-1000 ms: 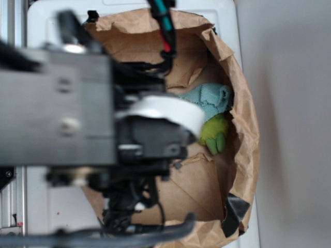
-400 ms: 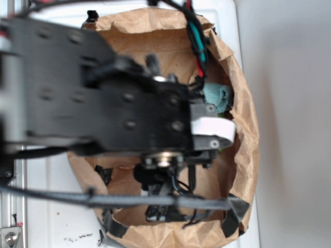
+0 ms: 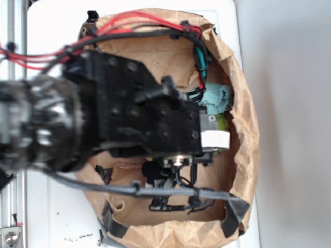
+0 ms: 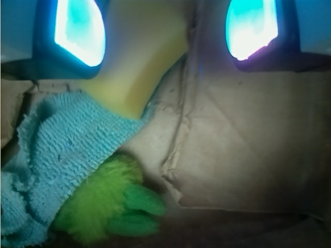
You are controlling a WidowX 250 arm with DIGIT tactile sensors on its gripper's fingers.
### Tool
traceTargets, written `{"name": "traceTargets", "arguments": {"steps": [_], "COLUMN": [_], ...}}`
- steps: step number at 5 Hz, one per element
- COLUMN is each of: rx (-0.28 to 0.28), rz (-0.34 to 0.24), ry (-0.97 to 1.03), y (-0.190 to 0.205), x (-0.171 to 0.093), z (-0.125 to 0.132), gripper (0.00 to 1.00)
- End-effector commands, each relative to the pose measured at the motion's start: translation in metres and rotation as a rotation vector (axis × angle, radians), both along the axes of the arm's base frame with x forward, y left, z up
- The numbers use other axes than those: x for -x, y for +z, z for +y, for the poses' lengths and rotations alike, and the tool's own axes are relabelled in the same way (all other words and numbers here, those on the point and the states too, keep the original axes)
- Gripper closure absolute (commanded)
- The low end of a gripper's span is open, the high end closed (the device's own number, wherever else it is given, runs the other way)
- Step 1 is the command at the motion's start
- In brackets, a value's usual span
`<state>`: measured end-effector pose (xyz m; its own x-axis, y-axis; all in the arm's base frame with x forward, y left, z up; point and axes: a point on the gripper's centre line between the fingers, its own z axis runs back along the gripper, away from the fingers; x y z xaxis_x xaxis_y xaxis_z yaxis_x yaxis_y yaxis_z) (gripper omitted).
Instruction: Grab the green sponge.
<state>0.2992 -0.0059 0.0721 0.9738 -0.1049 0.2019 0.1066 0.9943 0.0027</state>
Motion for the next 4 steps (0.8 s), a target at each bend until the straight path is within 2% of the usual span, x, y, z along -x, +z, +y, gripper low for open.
{"name": "traceTargets", "arguments": {"steps": [1, 2, 3, 4], "rx": [-0.064, -0.077, -0.071, -0.069], "rz": [-0.022, 0.020, 0.013, -0.001], "ry": [-0.010, 0.008, 0.045, 0.032], "y": [-0.021, -0.031, -0.027, -0.020], "x": [-0.020, -0.024, -0.029, -0.031], "z": [0.005, 0.009, 0.011, 0.012], "gripper": [0.00, 0.00, 1.00, 1.00]}}
